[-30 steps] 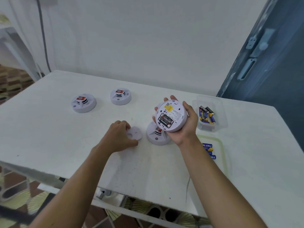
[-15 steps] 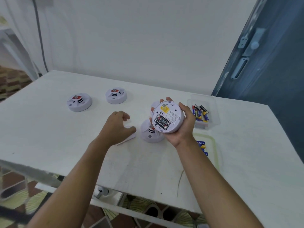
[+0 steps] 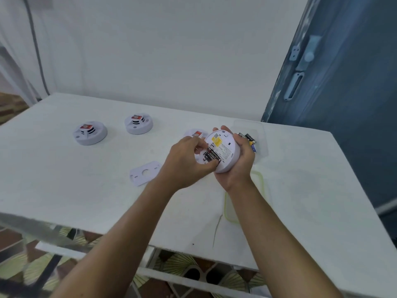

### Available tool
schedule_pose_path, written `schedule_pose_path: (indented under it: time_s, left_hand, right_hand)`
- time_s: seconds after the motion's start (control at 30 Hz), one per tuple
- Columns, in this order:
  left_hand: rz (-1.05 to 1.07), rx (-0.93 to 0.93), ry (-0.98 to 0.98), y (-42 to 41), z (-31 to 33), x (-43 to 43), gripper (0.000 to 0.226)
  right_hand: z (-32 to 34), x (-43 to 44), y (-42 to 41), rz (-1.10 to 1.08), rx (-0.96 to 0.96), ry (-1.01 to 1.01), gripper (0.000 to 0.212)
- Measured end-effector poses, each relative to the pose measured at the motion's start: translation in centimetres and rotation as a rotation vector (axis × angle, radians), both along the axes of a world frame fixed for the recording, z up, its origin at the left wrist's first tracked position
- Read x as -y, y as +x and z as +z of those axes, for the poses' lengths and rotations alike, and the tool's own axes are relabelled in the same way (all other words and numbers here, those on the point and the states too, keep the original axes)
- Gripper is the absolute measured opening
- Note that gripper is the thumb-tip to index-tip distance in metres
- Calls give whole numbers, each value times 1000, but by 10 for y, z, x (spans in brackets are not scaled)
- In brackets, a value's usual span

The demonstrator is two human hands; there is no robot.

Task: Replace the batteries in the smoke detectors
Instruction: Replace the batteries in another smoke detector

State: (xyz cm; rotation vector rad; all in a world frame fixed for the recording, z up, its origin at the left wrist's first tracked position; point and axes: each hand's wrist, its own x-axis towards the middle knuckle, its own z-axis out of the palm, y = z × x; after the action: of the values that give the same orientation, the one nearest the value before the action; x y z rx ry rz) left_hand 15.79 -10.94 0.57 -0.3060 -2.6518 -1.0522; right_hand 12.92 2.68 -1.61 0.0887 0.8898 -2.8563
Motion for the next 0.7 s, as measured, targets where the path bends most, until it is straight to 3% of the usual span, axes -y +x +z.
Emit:
schedule_pose_path:
  time_s: [0.37,0.7]
  left_hand:
    - [15,144,175,5,4,-40,39]
    - [-41,147,182,2,-2,-57,42]
  right_hand:
    - [1,-29,9,-75,-45,57,34]
    - [3,-47,16,-99,-61,43,35]
